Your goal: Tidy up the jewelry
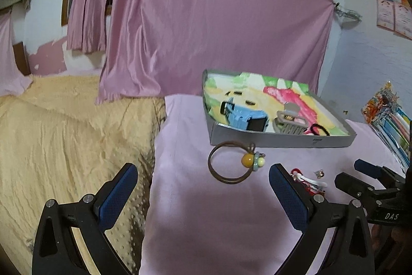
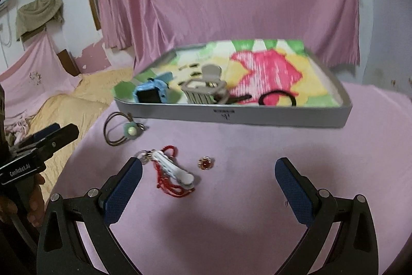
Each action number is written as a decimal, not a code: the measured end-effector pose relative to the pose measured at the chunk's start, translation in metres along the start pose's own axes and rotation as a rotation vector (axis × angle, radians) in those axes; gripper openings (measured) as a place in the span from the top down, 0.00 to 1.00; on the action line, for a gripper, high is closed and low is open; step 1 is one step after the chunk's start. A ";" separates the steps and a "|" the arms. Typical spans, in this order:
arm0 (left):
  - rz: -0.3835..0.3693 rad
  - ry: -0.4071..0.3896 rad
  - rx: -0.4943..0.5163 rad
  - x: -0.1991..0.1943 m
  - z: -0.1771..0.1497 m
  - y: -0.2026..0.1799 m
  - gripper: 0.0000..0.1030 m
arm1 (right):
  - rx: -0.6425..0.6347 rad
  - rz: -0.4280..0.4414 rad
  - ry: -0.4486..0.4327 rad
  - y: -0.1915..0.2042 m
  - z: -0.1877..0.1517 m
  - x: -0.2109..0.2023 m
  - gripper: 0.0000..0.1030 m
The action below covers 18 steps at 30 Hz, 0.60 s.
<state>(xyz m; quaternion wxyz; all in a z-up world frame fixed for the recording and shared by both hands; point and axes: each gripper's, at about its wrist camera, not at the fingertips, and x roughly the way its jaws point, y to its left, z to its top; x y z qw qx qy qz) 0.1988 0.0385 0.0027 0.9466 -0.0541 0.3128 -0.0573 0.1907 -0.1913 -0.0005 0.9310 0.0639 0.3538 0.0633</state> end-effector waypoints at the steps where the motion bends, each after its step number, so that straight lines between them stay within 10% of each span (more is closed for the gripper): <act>1: -0.003 0.020 -0.008 0.005 0.001 0.001 0.01 | 0.009 0.000 0.014 -0.002 0.001 0.004 0.02; 8: -0.011 0.107 -0.022 0.027 0.010 0.007 0.01 | 0.033 0.035 0.088 -0.002 0.005 0.023 0.04; 18: -0.081 0.177 0.022 0.055 0.019 -0.001 0.31 | 0.014 0.033 0.126 0.004 0.011 0.034 0.53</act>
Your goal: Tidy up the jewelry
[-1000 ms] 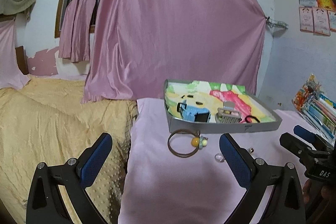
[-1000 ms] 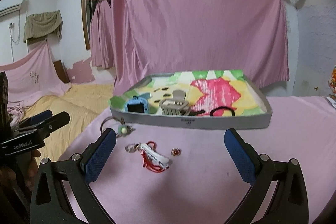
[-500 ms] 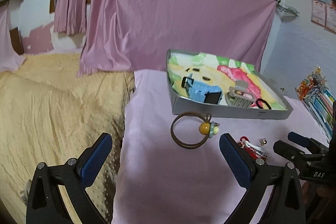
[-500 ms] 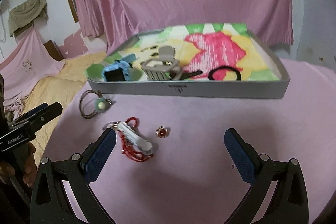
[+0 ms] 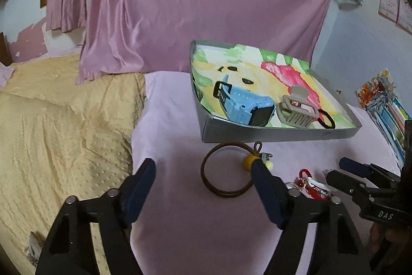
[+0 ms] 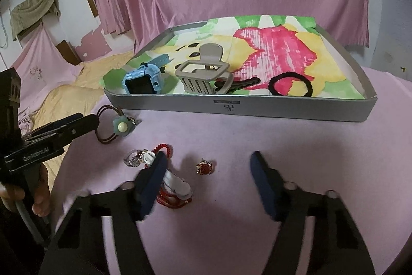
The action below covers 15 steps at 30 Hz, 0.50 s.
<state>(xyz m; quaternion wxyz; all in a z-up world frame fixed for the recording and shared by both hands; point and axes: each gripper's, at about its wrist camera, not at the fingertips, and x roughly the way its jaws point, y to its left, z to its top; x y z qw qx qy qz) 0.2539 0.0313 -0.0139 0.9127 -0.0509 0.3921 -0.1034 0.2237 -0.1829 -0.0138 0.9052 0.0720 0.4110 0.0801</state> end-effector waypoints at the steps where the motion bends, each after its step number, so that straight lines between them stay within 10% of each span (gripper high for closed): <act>1: -0.005 0.006 -0.001 0.002 0.000 0.000 0.34 | 0.002 0.000 0.012 0.000 0.001 0.002 0.55; 15: -0.025 0.067 -0.034 0.020 0.003 0.004 0.86 | -0.007 -0.020 0.019 0.002 0.001 0.004 0.88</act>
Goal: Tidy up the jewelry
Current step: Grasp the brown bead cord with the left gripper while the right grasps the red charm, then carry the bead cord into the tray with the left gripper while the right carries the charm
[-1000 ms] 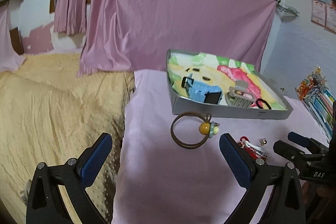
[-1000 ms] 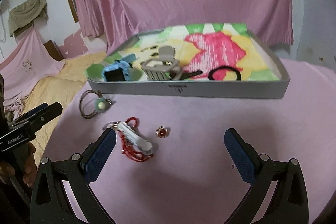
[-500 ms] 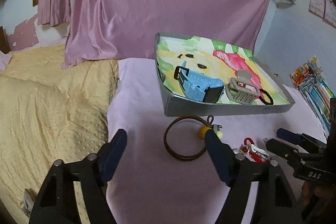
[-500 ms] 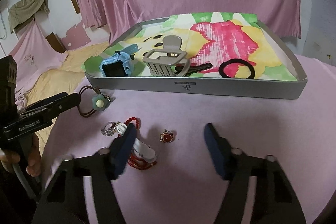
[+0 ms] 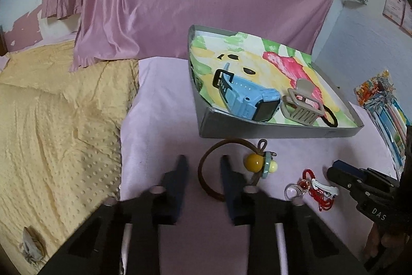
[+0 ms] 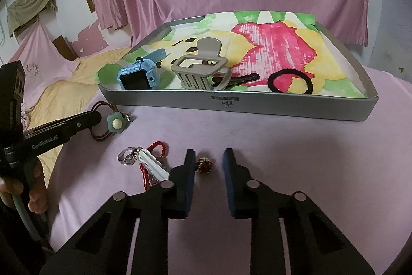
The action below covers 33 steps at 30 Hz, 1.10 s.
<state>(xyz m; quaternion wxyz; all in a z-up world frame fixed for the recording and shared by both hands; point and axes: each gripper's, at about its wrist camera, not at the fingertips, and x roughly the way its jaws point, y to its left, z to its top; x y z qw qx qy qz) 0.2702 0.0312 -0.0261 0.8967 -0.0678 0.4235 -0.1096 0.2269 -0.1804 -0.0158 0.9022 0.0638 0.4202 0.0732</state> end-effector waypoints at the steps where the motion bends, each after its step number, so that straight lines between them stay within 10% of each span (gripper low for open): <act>1: 0.003 -0.002 -0.006 -0.001 0.000 0.001 0.91 | 0.003 0.011 0.006 0.000 0.000 0.001 0.90; 33: -0.130 -0.269 0.129 -0.054 0.048 -0.119 0.97 | -0.011 0.025 -0.256 -0.063 0.041 -0.050 0.91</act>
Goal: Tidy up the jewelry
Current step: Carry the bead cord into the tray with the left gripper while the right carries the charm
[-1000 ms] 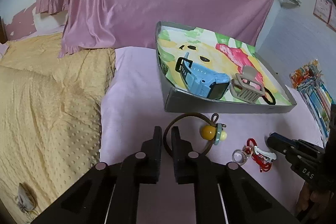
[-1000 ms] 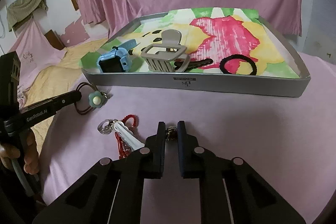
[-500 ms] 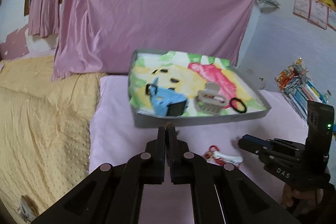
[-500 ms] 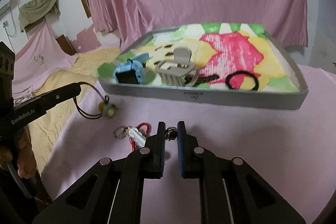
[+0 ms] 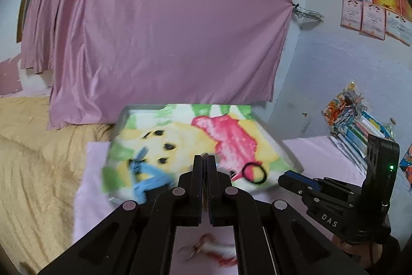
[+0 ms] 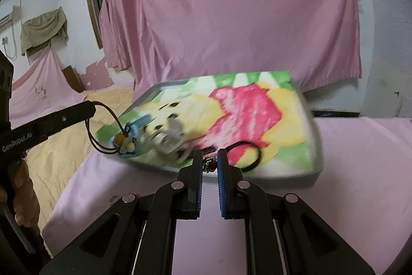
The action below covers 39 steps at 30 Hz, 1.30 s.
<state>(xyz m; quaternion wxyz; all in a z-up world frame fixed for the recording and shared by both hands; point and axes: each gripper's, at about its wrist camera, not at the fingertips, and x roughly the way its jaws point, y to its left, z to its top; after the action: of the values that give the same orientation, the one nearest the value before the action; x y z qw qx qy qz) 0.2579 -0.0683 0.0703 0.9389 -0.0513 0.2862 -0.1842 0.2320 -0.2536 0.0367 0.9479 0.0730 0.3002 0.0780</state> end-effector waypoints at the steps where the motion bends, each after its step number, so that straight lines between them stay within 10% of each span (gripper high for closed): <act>1: -0.004 0.002 0.002 0.004 0.001 -0.004 0.97 | 0.001 -0.008 -0.004 -0.008 0.004 0.002 0.91; 15: -0.066 0.101 0.053 0.087 0.003 -0.068 0.97 | 0.000 -0.039 0.070 -0.066 0.012 0.034 0.90; 39: 0.020 0.258 0.029 0.127 -0.017 -0.057 0.97 | -0.019 -0.025 0.168 -0.066 0.007 0.064 0.81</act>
<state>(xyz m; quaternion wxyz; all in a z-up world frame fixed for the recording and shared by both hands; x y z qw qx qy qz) 0.3277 -0.1683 0.0015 0.8967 -0.0106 0.4025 -0.1839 0.2946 -0.3066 -0.0061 0.9209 0.0535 0.3789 0.0750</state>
